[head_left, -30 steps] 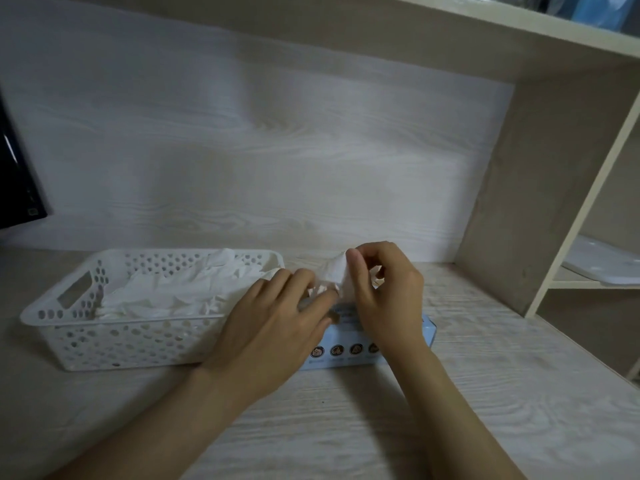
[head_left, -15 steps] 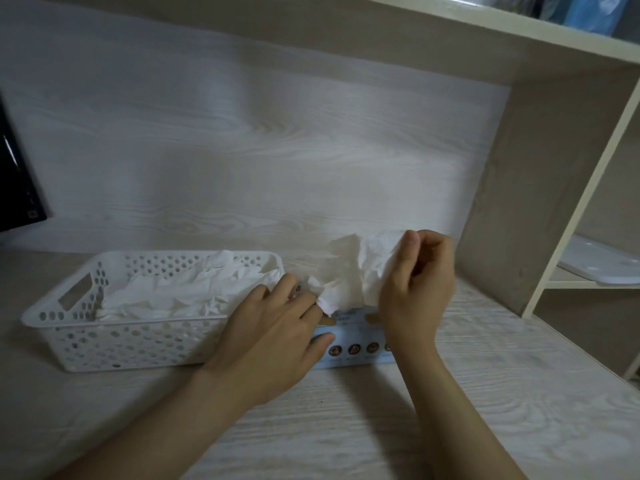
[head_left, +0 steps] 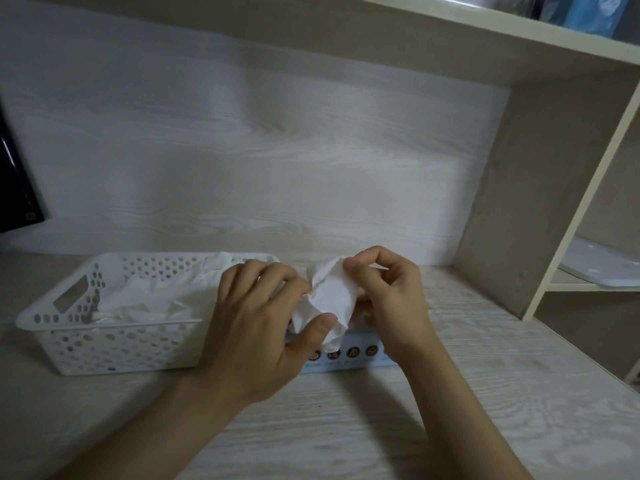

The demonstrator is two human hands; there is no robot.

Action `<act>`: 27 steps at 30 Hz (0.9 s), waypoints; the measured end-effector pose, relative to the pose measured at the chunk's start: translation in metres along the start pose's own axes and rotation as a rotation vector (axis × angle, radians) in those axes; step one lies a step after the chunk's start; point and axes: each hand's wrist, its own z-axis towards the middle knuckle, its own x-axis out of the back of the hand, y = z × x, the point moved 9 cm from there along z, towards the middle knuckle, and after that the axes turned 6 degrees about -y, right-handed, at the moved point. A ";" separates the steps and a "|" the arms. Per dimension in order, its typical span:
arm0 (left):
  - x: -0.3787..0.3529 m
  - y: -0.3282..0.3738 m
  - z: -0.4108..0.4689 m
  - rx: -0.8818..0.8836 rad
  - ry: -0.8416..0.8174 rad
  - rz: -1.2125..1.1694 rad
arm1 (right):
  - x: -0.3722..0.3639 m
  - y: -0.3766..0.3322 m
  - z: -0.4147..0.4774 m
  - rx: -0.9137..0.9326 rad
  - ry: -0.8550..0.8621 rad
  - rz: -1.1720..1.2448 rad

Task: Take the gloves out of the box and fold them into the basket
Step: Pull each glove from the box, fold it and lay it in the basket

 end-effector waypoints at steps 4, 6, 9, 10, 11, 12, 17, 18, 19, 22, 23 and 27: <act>0.009 -0.003 0.002 -0.006 0.119 0.036 | -0.014 -0.003 -0.001 -0.004 -0.177 0.066; 0.010 -0.005 0.002 -0.015 0.131 0.002 | -0.010 -0.004 -0.001 0.029 -0.114 -0.061; 0.007 -0.009 0.002 0.009 0.085 -0.065 | -0.002 -0.008 0.000 0.120 0.016 -0.212; 0.006 -0.010 0.002 0.015 0.067 -0.073 | -0.001 -0.010 0.000 0.158 0.034 -0.260; 0.005 -0.011 0.002 0.021 0.046 -0.078 | -0.001 -0.011 0.000 0.187 0.039 -0.311; 0.004 -0.012 0.003 0.026 0.026 -0.084 | -0.002 -0.012 -0.001 0.214 0.036 -0.355; 0.004 -0.010 0.005 -0.014 -0.057 -0.104 | -0.026 -0.016 -0.002 0.281 -0.204 -0.397; 0.005 -0.010 0.006 -0.017 -0.061 -0.106 | -0.030 -0.014 -0.002 0.252 -0.246 -0.347; 0.007 -0.011 0.006 -0.011 -0.056 -0.108 | -0.031 -0.011 -0.002 0.220 -0.258 -0.311; 0.016 -0.018 0.007 0.055 0.011 -0.122 | -0.026 -0.012 -0.005 0.216 -0.181 -0.349; 0.020 -0.021 0.007 0.081 0.043 -0.129 | -0.024 -0.014 -0.006 0.233 -0.163 -0.364; 0.028 -0.032 0.006 0.137 0.096 -0.174 | -0.015 -0.011 -0.004 0.150 -0.147 -0.173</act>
